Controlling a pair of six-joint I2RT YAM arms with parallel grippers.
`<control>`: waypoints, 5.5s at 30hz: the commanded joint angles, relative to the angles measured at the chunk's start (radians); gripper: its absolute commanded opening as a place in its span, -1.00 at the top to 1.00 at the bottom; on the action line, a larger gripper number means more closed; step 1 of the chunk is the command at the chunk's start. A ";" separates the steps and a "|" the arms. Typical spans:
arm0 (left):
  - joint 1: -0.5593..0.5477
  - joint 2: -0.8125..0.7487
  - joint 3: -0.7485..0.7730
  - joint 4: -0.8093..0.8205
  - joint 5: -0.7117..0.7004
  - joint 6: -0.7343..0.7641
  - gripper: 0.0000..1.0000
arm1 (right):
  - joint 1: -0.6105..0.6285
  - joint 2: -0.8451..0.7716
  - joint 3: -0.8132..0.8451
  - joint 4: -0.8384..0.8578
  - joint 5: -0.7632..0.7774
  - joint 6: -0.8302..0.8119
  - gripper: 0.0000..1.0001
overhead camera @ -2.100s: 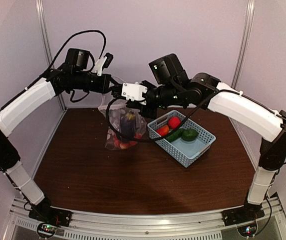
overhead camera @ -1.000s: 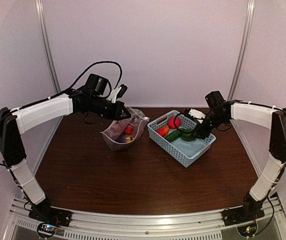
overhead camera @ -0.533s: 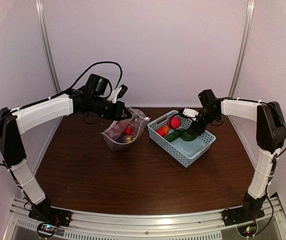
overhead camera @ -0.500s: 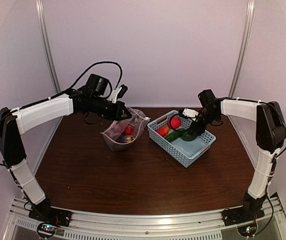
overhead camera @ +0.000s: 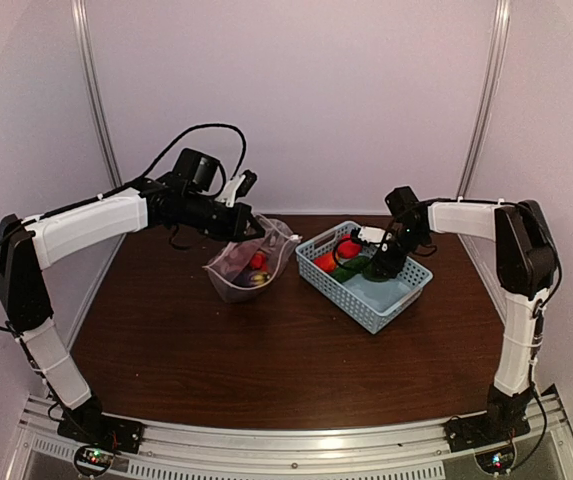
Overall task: Place the food in the zip-top bag and seal the zipper
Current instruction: Pick up the fake fruit from the bin, then place the fake fruit in the zipper food storage bag, then adjust the zipper food storage bag at the center of the board.
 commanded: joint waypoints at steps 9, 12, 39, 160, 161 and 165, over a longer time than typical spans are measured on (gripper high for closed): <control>-0.014 0.031 0.006 0.068 -0.001 -0.022 1.00 | 0.009 -0.051 -0.026 -0.088 0.025 0.026 0.02; -0.016 0.032 0.007 0.069 -0.004 -0.025 1.00 | 0.009 -0.131 -0.020 -0.119 -0.016 0.045 0.05; -0.059 0.028 -0.035 0.273 -0.082 -0.246 1.00 | 0.216 -0.475 0.085 0.045 -0.626 0.425 0.63; -0.063 0.155 0.459 -0.479 -0.558 0.213 0.96 | 0.601 -0.120 0.457 -0.059 -0.044 -0.021 1.00; -0.063 0.144 0.444 -0.466 -0.556 0.214 0.95 | 0.600 -0.121 0.444 -0.062 -0.042 -0.013 1.00; -0.063 0.102 0.432 -0.449 -0.558 0.233 1.00 | 0.599 -0.153 0.428 -0.097 -0.065 0.005 0.91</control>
